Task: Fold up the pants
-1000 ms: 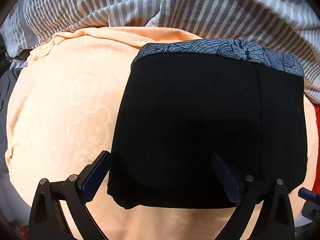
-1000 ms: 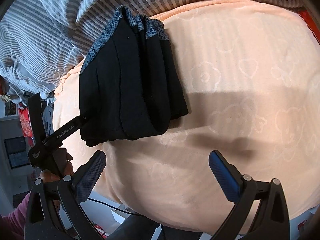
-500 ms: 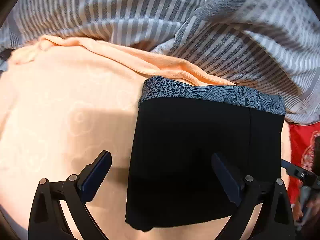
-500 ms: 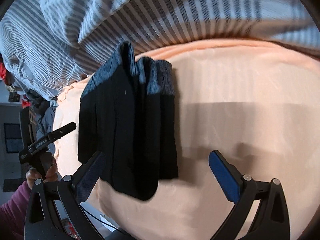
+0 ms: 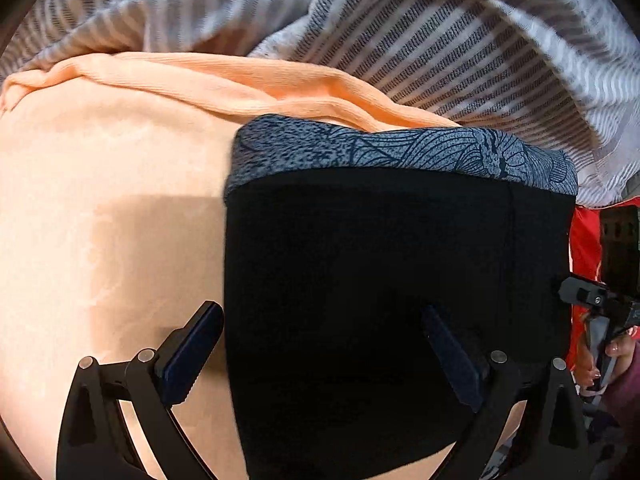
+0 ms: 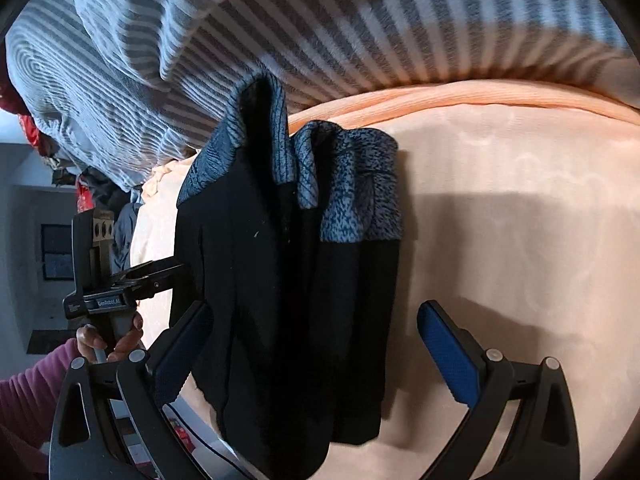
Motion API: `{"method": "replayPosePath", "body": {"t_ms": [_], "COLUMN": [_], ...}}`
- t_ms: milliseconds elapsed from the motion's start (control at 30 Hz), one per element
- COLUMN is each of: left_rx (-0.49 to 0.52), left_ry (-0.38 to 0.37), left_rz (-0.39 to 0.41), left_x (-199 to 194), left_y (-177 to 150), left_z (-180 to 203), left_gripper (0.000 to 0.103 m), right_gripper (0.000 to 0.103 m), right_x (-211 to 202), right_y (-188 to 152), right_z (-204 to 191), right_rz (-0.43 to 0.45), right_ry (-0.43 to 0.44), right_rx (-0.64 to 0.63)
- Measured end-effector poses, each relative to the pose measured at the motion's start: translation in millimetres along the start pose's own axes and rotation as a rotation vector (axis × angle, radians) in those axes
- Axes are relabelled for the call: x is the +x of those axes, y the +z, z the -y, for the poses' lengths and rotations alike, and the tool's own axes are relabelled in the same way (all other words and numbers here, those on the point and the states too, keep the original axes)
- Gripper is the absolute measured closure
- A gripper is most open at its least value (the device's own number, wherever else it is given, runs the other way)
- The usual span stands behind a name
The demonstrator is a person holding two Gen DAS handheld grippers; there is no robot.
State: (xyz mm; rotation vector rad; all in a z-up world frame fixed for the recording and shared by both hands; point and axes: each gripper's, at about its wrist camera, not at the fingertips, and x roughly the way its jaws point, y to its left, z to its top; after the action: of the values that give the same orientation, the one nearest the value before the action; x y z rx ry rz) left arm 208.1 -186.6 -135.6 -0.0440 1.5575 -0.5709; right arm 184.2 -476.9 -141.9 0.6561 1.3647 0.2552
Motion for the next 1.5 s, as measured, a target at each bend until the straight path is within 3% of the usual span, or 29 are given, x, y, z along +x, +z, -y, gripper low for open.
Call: {"method": "replayPosePath", "body": {"t_ms": [267,400,500,600,867,1033,1200,1267,1333,1367,1433,1500], "left_rx": [-0.050,-0.051,-0.070,-0.071,0.010,0.046,0.008,-0.025,-0.057,-0.060,-0.043,-0.011], "left_ry": [-0.032,-0.015,-0.007,-0.012,0.009,0.031,0.098,0.140,0.157,0.180,0.194,0.224], "left_rz": [0.018,0.046,0.069,0.095,0.105,0.084,0.067,0.071,0.075,0.082,0.084,0.089], "left_x": [8,-1,-13,-30,-63,-68,-55,-46,-43,-44,-43,-44], "left_y": [-3,-14,-19,-26,-51,-96,-126,-135,-139,-139,-137,-137], "left_z": [-3,2,3,9,57,80,68,59,54,53,55,59], "left_gripper": [0.004,0.022,0.037,0.043,0.043,0.043,0.043,0.042,0.023,0.019,0.018,0.018], "right_gripper": [0.007,0.026,0.040,0.045,0.046,0.046,0.046,0.040,0.035,0.034,0.032,0.025], "right_x": [18,23,15,10,-27,-45,-42,-37,-38,-39,-42,-48], "right_y": [-4,-5,-8,-10,-48,-86,-132,-140,-144,-146,-152,-156], "right_z": [-4,-12,-15,-18,-36,-34,-4,-1,0,0,-1,-11], "right_rz": [-0.002,-0.010,0.004,0.012,0.031,0.033,0.000,0.008,0.027,0.040,0.063,0.091], "right_ry": [0.025,0.008,0.043,0.057,0.125,0.130,0.036,-0.015,-0.040,-0.060,-0.101,-0.213], "right_rx": [0.035,0.075,0.106,0.116,0.154,0.185,0.188,0.171,0.176,0.182,0.187,0.156]}}
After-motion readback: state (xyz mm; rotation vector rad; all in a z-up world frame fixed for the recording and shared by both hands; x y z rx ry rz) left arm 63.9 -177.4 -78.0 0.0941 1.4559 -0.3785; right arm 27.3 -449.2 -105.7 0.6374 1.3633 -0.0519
